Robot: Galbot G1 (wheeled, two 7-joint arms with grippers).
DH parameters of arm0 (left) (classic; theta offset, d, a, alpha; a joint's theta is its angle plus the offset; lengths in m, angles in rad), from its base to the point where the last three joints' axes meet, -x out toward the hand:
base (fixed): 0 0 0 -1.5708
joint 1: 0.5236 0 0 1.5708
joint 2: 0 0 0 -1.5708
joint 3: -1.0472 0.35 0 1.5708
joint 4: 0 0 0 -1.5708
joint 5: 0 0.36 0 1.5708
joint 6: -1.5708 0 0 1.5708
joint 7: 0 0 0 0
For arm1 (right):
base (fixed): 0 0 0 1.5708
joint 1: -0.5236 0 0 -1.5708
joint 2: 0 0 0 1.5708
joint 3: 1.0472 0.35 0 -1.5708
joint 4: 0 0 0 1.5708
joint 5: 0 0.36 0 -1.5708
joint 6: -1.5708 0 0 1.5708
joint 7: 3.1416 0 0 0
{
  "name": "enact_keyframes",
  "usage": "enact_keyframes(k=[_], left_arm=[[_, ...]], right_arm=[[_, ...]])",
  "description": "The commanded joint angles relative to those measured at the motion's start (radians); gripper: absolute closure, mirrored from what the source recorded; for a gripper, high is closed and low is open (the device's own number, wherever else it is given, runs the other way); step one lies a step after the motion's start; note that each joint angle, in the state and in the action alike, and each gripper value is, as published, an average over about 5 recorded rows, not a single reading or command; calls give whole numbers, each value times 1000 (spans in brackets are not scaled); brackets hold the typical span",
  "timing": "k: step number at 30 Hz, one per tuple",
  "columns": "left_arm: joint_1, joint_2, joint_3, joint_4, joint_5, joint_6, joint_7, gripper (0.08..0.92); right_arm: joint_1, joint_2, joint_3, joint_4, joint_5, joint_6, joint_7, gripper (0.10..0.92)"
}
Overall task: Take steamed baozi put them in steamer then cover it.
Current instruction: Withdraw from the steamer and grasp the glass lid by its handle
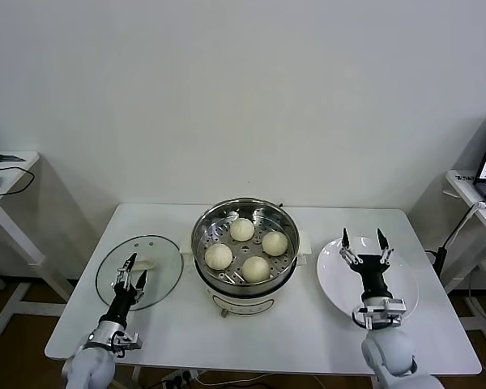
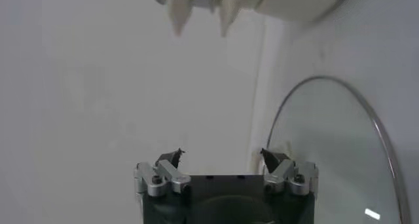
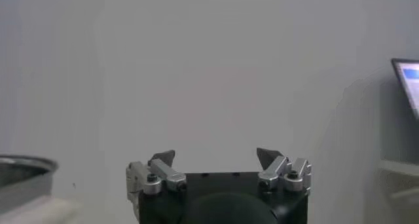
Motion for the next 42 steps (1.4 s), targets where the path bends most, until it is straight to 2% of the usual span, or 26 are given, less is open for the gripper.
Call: enact_keyframes(k=[1,15,42], left_arm=[[-67,-6,0,79,61,26,-19,177],[-87,-13,1,82,27,87,-3,177],[-146,-34,20,132,22,129,17,177]], right_arm=[[-75,29,39,16,-21,11,-9,203],[-65,23,35,8,-28,14,-14,203],[-66,28,43,7,-59,24,-21,203]])
